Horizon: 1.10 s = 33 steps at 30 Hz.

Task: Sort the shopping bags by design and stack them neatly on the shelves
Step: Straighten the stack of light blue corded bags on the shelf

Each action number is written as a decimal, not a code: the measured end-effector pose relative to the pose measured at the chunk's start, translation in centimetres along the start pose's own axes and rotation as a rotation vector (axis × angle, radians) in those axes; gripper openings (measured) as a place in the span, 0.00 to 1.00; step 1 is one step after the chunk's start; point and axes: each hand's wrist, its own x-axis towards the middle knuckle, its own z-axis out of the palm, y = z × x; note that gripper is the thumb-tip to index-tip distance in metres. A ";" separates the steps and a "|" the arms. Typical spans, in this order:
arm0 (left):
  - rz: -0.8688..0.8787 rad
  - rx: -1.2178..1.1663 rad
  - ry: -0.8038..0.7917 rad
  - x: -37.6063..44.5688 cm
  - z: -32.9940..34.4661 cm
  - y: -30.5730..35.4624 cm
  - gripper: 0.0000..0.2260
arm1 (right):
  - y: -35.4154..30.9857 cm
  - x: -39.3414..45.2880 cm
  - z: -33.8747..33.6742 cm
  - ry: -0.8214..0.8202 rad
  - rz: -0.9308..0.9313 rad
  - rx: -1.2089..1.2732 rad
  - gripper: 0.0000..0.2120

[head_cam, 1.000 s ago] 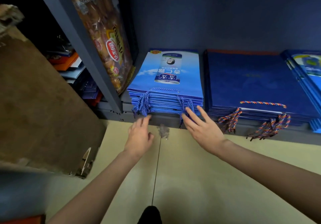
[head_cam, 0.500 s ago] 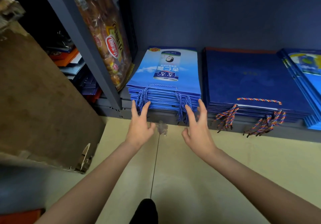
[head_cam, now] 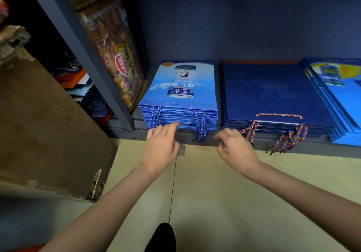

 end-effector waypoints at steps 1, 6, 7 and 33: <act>0.055 0.008 0.018 0.9 -0.2 0.9 0.20 | 0.7 -0.2 -1.1 0.009 -0.001 -0.019 0.15; 0.318 0.053 0.035 6.0 -0.3 6.7 0.22 | 6.0 -1.1 -6.7 -0.017 -0.005 -0.150 0.11; 0.352 0.044 -0.012 6.9 -0.3 8.1 0.22 | 7.3 -1.0 -7.6 -0.033 0.001 -0.167 0.12; -0.213 0.042 -0.848 16.4 4.6 16.0 0.48 | 24.6 1.8 -12.0 -0.418 0.396 0.009 0.48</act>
